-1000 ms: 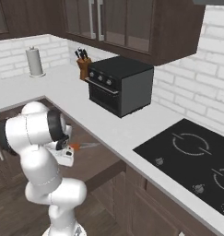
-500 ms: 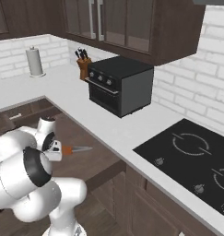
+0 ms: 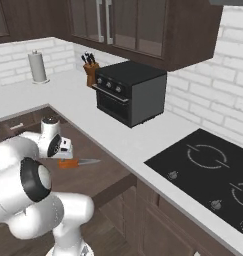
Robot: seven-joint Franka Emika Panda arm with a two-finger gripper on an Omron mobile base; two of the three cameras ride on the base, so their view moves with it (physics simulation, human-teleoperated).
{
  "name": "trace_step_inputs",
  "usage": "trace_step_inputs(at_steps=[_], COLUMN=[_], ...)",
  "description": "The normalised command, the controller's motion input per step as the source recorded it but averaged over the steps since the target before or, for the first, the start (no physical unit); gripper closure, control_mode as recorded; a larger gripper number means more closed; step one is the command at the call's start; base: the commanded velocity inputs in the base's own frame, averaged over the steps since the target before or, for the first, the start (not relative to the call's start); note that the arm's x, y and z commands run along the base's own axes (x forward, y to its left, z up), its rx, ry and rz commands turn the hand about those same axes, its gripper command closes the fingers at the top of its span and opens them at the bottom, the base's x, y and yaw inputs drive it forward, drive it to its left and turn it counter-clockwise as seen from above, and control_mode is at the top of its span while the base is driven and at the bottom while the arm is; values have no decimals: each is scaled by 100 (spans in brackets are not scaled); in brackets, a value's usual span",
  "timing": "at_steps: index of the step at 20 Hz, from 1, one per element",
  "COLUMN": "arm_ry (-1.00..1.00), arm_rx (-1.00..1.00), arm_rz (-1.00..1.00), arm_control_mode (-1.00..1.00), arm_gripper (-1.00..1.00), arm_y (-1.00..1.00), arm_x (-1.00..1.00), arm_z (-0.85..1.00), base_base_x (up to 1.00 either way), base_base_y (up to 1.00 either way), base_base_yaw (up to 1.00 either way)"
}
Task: Pick up the knife from the drawer and place it on the cutting board. Then place the meat from the plate to the cutting board.
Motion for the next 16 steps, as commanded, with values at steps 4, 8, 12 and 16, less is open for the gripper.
trace_step_inputs(at_steps=[4, 8, 12, 16], arm_ry=[6, 6, 18, 22], arm_rx=[-7, -3, 0, 1], arm_rz=[-54, -51, -41, -27], arm_control_mode=[-100, -100, -100, -100], arm_gripper=[-100, -100, -100, -100], arm_y=[57, 37, 3, 0], arm_x=[97, 82, 64, 72], arm_z=[-34, -34, -47, -43], base_base_x=[0, 0, 0, 0], base_base_y=[0, 0, 0, 0], base_base_yaw=[0, 0, 0, 0])
